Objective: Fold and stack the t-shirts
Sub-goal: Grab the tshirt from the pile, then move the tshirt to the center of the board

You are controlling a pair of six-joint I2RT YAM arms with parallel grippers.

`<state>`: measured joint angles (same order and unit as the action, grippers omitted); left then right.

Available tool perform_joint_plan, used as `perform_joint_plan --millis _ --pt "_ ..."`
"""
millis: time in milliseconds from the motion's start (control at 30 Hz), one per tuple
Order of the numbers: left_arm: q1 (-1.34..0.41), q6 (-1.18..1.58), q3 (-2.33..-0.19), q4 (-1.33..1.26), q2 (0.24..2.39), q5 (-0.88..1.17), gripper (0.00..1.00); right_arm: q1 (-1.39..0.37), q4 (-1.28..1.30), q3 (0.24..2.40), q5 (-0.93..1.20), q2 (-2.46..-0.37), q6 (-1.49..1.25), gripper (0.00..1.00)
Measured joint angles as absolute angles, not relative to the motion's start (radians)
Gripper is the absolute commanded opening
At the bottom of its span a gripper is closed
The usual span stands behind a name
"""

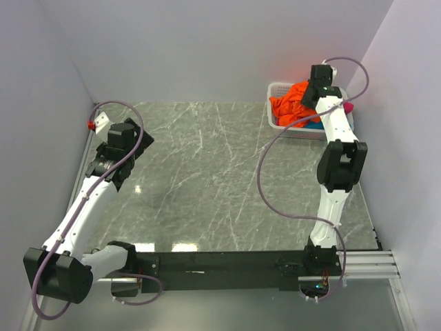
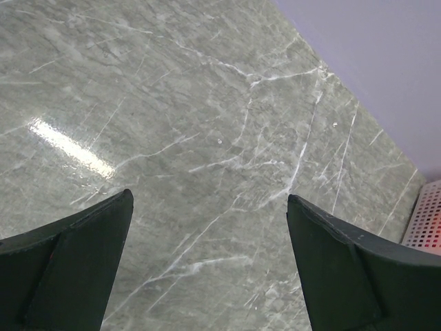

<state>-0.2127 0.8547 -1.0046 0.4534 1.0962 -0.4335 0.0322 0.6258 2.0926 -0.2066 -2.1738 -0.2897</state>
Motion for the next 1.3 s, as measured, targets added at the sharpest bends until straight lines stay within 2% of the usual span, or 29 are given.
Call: perform_joint_plan --millis 167,267,467,633,733,833,867,900,967,1000,1100,1167,1300 --pt "-0.213 0.85 -1.005 0.452 1.066 -0.414 0.99 0.0 0.624 2.088 -0.206 -1.988 -0.26 0.0" --pt "-0.213 0.847 -1.005 0.448 1.038 -0.404 0.99 -0.083 0.616 2.104 -0.237 -1.842 -0.219 0.0" --pt "-0.213 0.847 -1.005 0.445 0.983 -0.388 0.99 -0.374 0.559 2.191 -0.206 -1.648 -0.13 0.0" --pt "-0.213 0.853 -1.005 0.45 0.925 -0.387 1.0 -0.631 0.503 2.279 -0.162 -1.62 -0.064 0.0" --pt "-0.213 0.861 -1.005 0.469 0.885 -0.394 0.99 -0.686 0.475 2.228 -0.172 -1.598 -0.063 0.0" --pt "-0.213 0.878 -1.005 0.492 0.85 -0.417 0.99 -0.675 0.432 2.04 -0.256 -1.534 -0.083 0.03" --pt "-0.213 0.883 -1.005 0.498 0.84 -0.426 1.0 -0.669 0.418 1.946 -0.288 -1.505 -0.096 0.09" --pt "-0.213 0.888 -1.005 0.501 0.832 -0.436 0.99 -0.661 0.395 1.836 -0.314 -1.47 -0.116 0.37" --pt "-0.213 0.901 -1.004 0.504 0.822 -0.452 0.99 -0.64 0.368 1.617 -0.332 -1.4 -0.168 0.62" --pt "-0.213 0.905 -1.004 0.505 0.821 -0.46 0.99 -0.632 0.347 1.483 -0.332 -1.354 -0.2 0.82" --pt "-0.213 0.912 -1.002 0.505 0.834 -0.465 0.99 -0.553 0.345 1.158 -0.31 -1.237 -0.301 0.85" --pt "-0.212 0.912 -1.001 0.503 0.864 -0.45 0.99 -0.516 0.366 1.036 -0.303 -1.192 -0.357 0.86" --pt "-0.213 0.912 -1.001 0.495 0.962 -0.396 0.99 -0.501 0.381 0.944 -0.268 -1.121 -0.413 0.86"
